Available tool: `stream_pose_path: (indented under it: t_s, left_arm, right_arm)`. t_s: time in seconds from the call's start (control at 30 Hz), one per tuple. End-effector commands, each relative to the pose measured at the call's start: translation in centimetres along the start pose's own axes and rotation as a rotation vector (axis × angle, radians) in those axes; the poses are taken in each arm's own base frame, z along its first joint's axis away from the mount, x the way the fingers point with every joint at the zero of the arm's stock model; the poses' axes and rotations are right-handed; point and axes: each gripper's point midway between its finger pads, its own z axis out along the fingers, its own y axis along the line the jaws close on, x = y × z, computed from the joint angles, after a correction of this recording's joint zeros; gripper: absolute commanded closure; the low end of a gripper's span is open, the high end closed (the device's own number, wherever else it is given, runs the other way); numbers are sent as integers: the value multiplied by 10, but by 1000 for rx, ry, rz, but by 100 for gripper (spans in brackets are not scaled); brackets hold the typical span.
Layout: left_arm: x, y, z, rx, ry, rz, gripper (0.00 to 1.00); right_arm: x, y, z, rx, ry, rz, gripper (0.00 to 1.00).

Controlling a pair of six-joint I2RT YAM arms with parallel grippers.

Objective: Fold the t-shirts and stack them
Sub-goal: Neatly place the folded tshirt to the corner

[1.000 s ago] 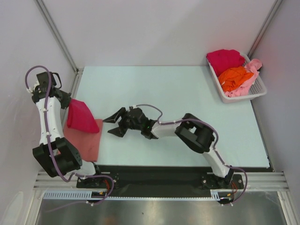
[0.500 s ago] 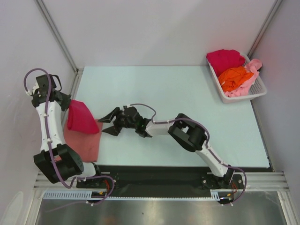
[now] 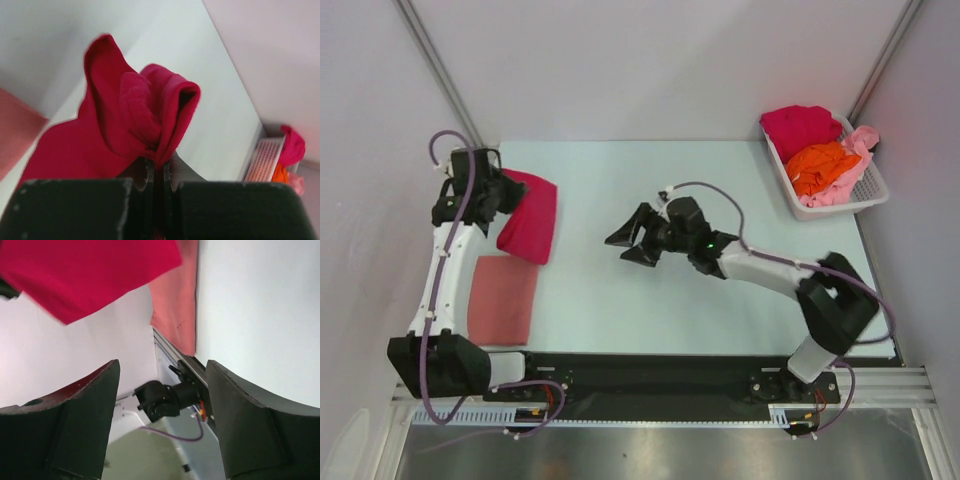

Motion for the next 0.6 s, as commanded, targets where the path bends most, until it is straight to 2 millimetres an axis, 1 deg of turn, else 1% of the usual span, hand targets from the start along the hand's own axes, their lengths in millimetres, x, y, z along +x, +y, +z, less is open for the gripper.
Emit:
stream_pose_path:
  t_s: [0.0, 0.03, 0.07, 0.1, 0.13, 0.17, 0.2, 0.23, 0.27, 0.3, 0.33, 0.37, 0.4, 0.43, 0.47, 0.5, 0.57]
  left_arm:
    - [11, -38, -34, 135, -77, 116, 100]
    - [22, -40, -36, 145, -59, 136, 100]
    - [31, -42, -38, 154, -41, 149, 100]
    - [43, -38, -35, 146, -21, 153, 100]
    - [59, -44, -39, 168, 5, 176, 100]
    - [67, -44, -39, 166, 18, 179, 100]
    - [76, -41, -35, 159, 37, 190, 100]
    - [90, -46, -34, 171, 60, 216, 100]
    - [94, -45, -31, 164, 61, 231, 100]
    - [100, -43, -26, 153, 64, 255, 100]
    - [107, -47, -24, 163, 71, 272, 100]
    - [114, -46, -14, 143, 85, 293, 100]
    - [113, -46, -9, 130, 66, 312, 100]
    - [116, -49, -7, 125, 65, 327, 100]
    - [121, -45, 5, 92, 74, 343, 100]
    - [118, -48, 9, 85, 60, 346, 100]
    - [109, -42, 20, 25, 12, 364, 100]
  right_arm:
    - [-7, 16, -59, 24, -41, -245, 25]
    - [-17, 12, -72, 50, -69, -295, 24]
    - [-16, 0, -84, 107, -68, -292, 23]
    - [-18, 4, -103, 94, -94, -307, 23]
    - [-26, -4, -116, 117, -121, -295, 23]
    - [-31, -8, -126, 125, -145, -285, 23]
    - [-31, -9, -143, 111, -171, -282, 23]
    - [-34, -10, -152, 111, -192, -276, 23]
    - [-45, -18, -166, 131, -229, -254, 23]
    - [-48, -20, -175, 136, -248, -250, 23]
    - [-51, -14, -189, 122, -282, -265, 23]
    - [-52, -20, -196, 145, -284, -259, 22]
    - [-60, -23, -204, 160, -310, -269, 22]
    - [-60, -20, -213, 163, -314, -270, 21]
    - [-61, -21, -216, 168, -318, -268, 21]
    - [-66, -23, -221, 173, -333, -262, 22]
    - [-66, -23, -226, 176, -341, -254, 22]
